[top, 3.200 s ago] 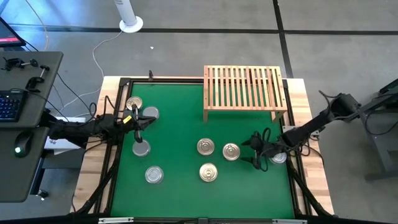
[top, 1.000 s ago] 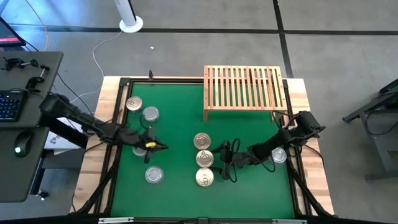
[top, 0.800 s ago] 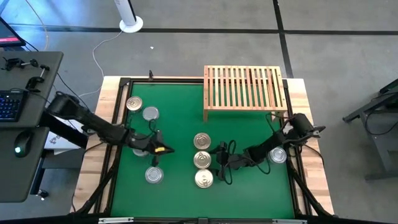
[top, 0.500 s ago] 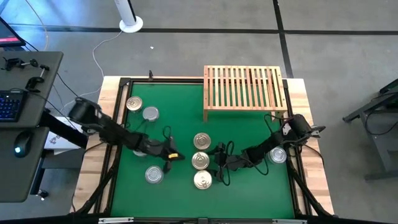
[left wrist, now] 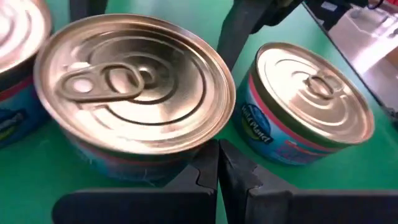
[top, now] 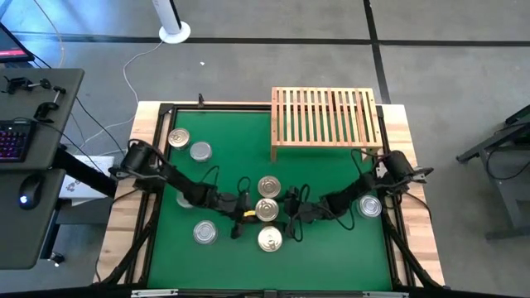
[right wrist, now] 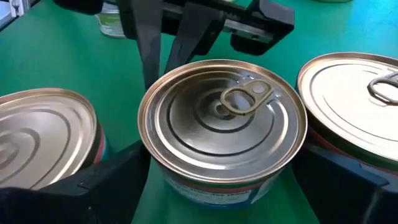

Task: Stack canned seafood by type on shelf
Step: Put the blue pink tuna can on the shelf

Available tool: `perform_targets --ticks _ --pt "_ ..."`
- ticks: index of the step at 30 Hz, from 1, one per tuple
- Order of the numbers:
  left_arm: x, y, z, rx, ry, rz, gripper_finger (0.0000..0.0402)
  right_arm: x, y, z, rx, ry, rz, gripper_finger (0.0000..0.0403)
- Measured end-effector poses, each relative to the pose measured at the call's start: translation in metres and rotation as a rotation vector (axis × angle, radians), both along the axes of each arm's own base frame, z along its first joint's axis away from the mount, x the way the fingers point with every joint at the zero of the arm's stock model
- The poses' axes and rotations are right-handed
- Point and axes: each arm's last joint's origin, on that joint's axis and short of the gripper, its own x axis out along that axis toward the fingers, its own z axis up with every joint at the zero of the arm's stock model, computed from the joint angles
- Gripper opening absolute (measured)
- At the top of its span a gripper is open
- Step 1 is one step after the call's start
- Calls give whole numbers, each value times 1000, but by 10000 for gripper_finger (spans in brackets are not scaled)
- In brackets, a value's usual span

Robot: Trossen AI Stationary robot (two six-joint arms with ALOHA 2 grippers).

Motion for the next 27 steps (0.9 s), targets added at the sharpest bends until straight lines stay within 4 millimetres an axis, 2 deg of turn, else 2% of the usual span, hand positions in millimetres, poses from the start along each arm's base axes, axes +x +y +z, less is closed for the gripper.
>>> perform_targets --ticks 5,9,15,18,22,27 --pt "10 -2 -2 16 -14 -39 0 2 -4 0 15 10 6 371" --pt "8 -2 4 3 12 -84 0 3 -6 0 44 17 12 371" --pt "-14 0 21 49 243 -102 0 2 -6 -2 41 31 11 371" --pt "-25 5 29 120 316 -33 0 2 -6 -2 37 40 11 371" --pt "-29 20 24 185 254 120 0 2 -6 -3 33 41 10 371" --pt "-17 24 15 115 89 145 0 3 -8 -2 45 38 -1 371"
